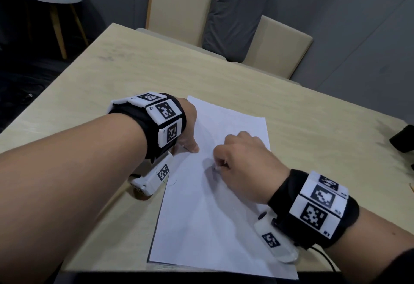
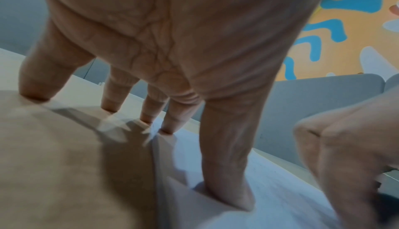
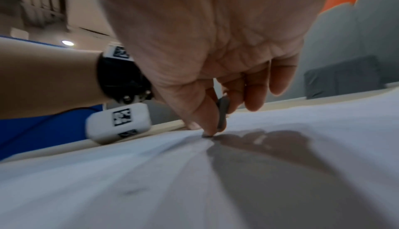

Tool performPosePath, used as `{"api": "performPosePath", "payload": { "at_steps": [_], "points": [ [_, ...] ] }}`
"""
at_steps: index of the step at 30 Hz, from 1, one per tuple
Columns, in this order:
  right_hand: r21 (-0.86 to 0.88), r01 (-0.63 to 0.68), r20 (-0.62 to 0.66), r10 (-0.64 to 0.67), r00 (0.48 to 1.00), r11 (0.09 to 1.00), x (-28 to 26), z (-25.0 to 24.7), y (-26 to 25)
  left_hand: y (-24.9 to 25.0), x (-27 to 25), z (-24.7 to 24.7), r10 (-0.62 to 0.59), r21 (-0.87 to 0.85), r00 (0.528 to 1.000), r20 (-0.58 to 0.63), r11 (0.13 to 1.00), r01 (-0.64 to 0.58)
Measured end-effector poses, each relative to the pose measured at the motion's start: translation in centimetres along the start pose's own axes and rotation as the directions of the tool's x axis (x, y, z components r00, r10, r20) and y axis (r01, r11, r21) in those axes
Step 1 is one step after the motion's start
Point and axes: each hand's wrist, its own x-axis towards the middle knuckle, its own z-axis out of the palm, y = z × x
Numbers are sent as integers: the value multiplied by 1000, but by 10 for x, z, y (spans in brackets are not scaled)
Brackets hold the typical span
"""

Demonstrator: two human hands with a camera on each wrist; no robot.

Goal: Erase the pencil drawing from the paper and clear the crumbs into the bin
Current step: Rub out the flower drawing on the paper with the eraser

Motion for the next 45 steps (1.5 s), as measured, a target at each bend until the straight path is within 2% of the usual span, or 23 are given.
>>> {"api": "performPosePath", "payload": {
  "at_steps": [2,5,7,13,19,20,25,27,31,33,36,38,41,43,45],
  "points": [
    [7,-14,1,14,1000,1000,0,-1,2,0,-1,0,2,5,1000,4,1000,-2],
    [-46,-159,25,160,987,986,2,-3,31,1,-2,0,1,20,1000,0,1000,-1],
    [-66,-204,11,205,979,977,1,-3,41,2,-3,-1,-3,25,1000,-4,1000,3],
    [5,43,-40,-43,998,999,-1,-1,-8,1,-4,0,-6,12,1000,-8,1000,6],
    [-57,-204,6,204,979,977,1,-4,41,3,-5,-2,-8,10,1000,-1,1000,8],
    [-49,-189,2,190,982,981,1,-4,38,3,-5,-2,-9,9,1000,-2,1000,9],
    [19,45,-42,-44,998,999,-4,0,-5,2,-4,0,-8,12,1000,-3,1000,8],
    [13,-2,-20,2,1000,1000,-3,-1,5,2,-5,-1,-6,24,1000,-5,1000,6],
    [-62,-191,3,191,982,980,-1,-3,40,4,-6,-3,-5,38,1000,-1,999,5],
    [-57,-162,6,163,987,985,-1,-3,32,4,-6,-3,-7,35,1000,1,999,7],
    [-4,-1,-37,1,999,1000,-3,0,1,2,-5,-1,-10,34,1000,6,999,10],
    [-15,38,-30,-38,999,999,-4,1,-4,2,-5,-1,-12,38,1000,13,999,12],
    [-71,-110,28,113,993,991,-2,-2,22,3,-6,-2,-13,48,1000,20,999,12],
    [-81,-188,17,190,982,979,-3,-4,38,4,-6,-3,-16,45,1000,22,999,15],
    [-56,-154,-7,153,988,987,-3,-3,32,4,-6,-4,-17,43,1000,26,999,16]
  ]
}}
